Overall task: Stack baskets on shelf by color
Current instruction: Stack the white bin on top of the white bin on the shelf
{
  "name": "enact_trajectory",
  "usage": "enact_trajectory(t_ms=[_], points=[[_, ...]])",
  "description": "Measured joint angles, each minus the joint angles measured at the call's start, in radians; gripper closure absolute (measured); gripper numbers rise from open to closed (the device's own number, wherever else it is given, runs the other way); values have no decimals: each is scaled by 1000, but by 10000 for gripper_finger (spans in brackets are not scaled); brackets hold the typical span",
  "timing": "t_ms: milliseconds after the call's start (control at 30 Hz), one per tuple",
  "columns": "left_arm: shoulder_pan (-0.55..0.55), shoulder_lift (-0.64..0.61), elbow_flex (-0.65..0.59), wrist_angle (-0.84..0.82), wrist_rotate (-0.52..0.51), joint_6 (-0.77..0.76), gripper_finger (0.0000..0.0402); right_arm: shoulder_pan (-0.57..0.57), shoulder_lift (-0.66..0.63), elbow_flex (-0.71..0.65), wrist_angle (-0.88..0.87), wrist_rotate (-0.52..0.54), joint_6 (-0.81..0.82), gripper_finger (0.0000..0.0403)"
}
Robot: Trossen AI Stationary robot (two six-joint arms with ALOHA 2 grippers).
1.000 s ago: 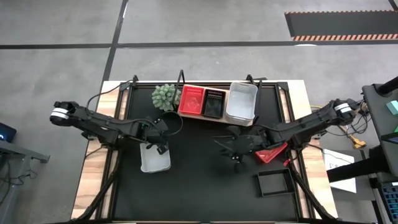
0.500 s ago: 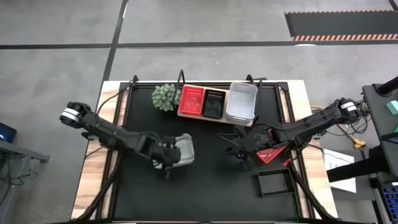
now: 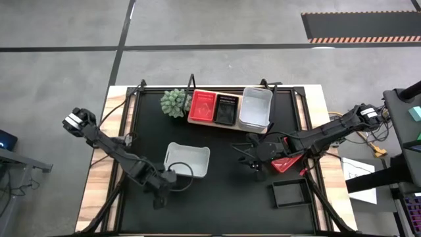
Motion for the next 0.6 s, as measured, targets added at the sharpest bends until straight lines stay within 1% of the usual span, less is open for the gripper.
enact_trajectory(t_ms=[100, 167, 200, 233, 300, 367, 400, 467, 533, 600], points=[[-6, 1, -66, -3, 29, -79, 401, 0, 0, 0, 4, 0, -8, 360], [2, 1, -109, -7, 2, -81, 401, 0, 0, 0, 4, 0, -7, 360], [14, 1, -126, -18, -39, -78, 401, 0, 0, 0, 4, 0, -8, 360], [30, 1, -137, -49, -106, -93, 401, 0, 0, 0, 6, 0, -8, 360], [61, 1, -142, -176, -250, -182, 401, 0, 0, 0, 16, 0, -7, 360], [75, 1, -132, -323, -342, -275, 401, 0, 0, 0, 19, 0, -7, 360], [73, -2, -125, -364, -349, -303, 401, 0, 0, 0, 18, 0, -7, 360], [72, -11, -111, -379, -315, -299, 401, 0, 0, 0, 18, 0, -7, 360], [72, -25, -102, -341, -297, -264, 401, 0, 0, 0, 18, 0, -4, 360], [73, -43, -89, -255, -275, -212, 401, 0, 0, 0, 18, 0, -5, 360]])
